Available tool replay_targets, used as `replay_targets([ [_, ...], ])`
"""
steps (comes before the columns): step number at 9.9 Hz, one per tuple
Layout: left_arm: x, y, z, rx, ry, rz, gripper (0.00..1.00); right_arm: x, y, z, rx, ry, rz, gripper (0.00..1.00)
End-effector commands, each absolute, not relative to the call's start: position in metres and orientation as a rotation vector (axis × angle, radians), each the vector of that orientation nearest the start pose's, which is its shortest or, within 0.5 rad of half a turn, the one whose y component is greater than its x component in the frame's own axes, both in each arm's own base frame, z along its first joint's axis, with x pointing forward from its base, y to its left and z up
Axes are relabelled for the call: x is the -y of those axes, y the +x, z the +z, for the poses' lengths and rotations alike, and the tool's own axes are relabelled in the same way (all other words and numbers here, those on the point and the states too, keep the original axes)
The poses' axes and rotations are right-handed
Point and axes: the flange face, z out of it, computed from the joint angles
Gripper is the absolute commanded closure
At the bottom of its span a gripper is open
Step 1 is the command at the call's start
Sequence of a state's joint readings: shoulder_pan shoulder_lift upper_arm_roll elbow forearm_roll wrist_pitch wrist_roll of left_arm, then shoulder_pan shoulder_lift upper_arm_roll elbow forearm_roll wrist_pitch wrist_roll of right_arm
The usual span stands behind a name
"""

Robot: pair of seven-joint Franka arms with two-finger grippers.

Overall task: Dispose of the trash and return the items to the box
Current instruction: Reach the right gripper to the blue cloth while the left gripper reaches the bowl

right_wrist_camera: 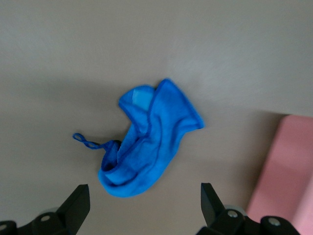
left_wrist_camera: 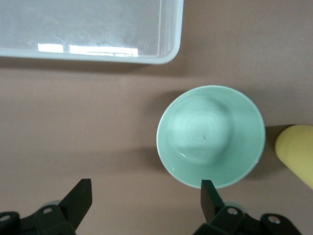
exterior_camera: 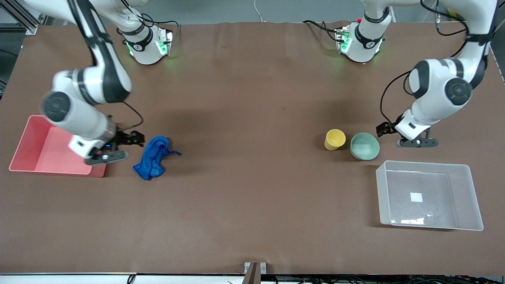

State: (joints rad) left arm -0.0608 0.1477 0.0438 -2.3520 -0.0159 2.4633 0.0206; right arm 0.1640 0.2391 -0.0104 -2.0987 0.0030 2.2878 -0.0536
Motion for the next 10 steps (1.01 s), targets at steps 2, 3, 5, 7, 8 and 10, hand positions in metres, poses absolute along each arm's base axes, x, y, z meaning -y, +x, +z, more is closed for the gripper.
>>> replay_targets([
  [2, 0.01, 0.506, 0.197, -0.061, -3.128, 0.088, 0.04, -0.124, 0.553, 0.216, 0.267, -3.142, 0.034, 0.0],
  [3, 0.011, 0.506, 0.19, -0.061, -3.128, 0.088, 0.2, -0.123, 0.551, 0.205, 0.278, -3.147, 0.05, 0.0],
  [5, 0.015, 0.511, 0.176, -0.007, -3.135, 0.036, 0.53, -0.116, 0.551, 0.198, 0.334, -3.172, 0.064, 0.0],
  [7, 0.024, 0.512, 0.17, 0.0, -3.14, -0.008, 0.92, -0.088, 0.556, 0.198, 0.376, -3.22, 0.059, 0.0],
  [8, 0.024, 0.513, 0.173, -0.003, -3.142, -0.019, 1.0, -0.088, 0.557, 0.198, 0.361, -3.222, 0.053, 0.0],
  [10, 0.02, 0.512, 0.207, -0.024, -3.144, -0.036, 1.0, -0.108, 0.553, 0.195, 0.324, -3.225, 0.036, 0.0],
])
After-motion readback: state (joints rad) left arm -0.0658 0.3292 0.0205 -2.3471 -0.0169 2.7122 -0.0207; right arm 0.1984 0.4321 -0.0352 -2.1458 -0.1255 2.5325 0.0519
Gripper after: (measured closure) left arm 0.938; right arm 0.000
